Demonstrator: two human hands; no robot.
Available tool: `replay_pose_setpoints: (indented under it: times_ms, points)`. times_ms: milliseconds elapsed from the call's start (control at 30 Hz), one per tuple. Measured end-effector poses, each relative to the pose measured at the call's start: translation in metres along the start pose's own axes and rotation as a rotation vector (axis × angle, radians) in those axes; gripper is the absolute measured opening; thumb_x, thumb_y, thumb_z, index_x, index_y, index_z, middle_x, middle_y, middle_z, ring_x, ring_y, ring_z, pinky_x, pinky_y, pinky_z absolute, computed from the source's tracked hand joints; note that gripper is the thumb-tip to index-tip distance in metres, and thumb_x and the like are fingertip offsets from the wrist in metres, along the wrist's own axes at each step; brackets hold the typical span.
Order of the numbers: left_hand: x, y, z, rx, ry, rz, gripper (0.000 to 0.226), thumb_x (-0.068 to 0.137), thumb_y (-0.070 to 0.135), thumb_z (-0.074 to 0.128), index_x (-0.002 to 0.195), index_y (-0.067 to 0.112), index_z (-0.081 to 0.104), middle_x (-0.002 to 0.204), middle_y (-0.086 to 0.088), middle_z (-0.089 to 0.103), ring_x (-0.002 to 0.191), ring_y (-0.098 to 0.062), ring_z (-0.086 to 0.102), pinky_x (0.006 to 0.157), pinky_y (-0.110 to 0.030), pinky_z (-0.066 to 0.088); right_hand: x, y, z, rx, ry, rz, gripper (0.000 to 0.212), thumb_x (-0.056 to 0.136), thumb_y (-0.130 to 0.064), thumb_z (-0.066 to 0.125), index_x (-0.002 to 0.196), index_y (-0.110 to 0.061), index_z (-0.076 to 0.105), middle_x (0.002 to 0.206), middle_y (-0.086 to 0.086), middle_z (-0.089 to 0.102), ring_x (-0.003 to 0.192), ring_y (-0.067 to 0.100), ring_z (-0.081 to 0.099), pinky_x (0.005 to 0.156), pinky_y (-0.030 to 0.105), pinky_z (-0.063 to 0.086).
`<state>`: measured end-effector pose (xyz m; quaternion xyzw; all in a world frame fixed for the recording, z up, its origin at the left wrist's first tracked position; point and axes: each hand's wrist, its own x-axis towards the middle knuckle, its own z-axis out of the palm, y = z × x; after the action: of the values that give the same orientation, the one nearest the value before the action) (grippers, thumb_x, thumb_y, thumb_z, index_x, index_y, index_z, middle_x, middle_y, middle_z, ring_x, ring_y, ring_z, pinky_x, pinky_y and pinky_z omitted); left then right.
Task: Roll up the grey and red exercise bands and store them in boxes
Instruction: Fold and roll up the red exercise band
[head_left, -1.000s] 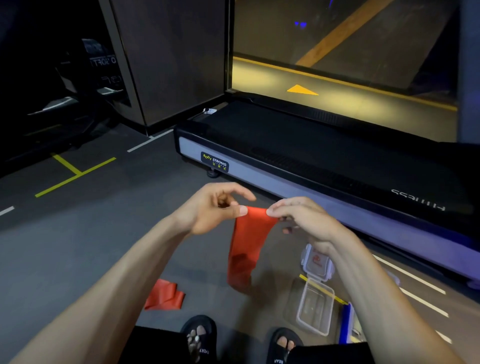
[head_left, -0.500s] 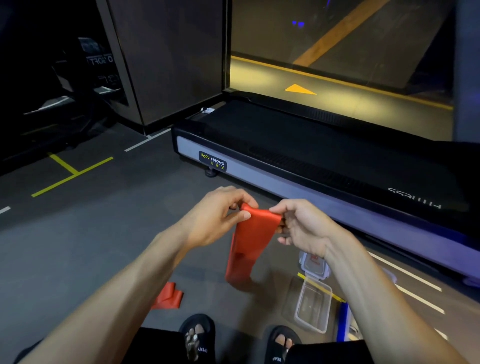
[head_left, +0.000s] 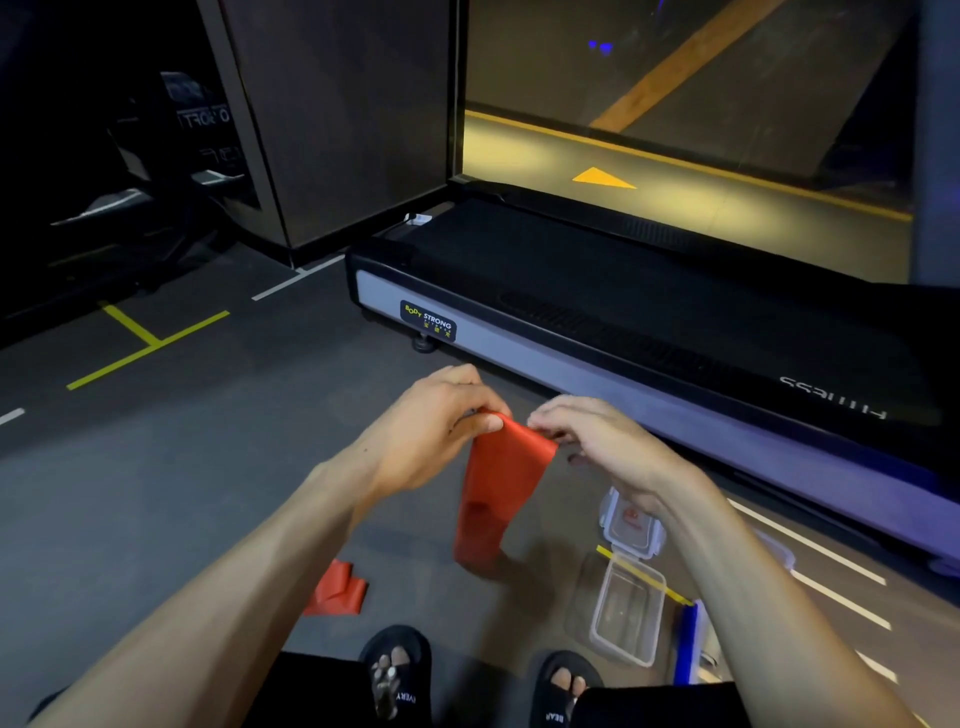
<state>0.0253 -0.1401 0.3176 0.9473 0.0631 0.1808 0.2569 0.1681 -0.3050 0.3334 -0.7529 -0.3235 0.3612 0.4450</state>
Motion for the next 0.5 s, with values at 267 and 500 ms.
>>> replay_pose_setpoints:
  times_ms: [267,500]
  points:
    - [-0.001,-0.003,-0.001,-0.204,-0.024,-0.066,0.014,0.096,0.027,0.069,0.107,0.027,0.077,0.091,0.006,0.066,0.088,-0.008,0.066,0.081,-0.019,0.049,0.002,0.003,0.002,-0.267,0.095,-0.384,0.006,0.088,-0.021,0.08,0.086,-0.018,0.075,0.081,-0.001,0.075,0.076,0.012,0.068,0.08,0.041,0.057]
    - [0.001,-0.003,0.01,-0.572,0.053,-0.173,0.013,0.094,0.02,0.07,0.105,0.018,0.077,0.101,0.004,0.078,0.099,-0.013,0.073,0.095,-0.034,0.055,0.0,0.0,0.001,-0.274,0.124,-0.333,0.01,0.092,-0.025,0.074,0.084,-0.019,0.072,0.082,0.002,0.074,0.076,0.017,0.067,0.08,0.042,0.055]
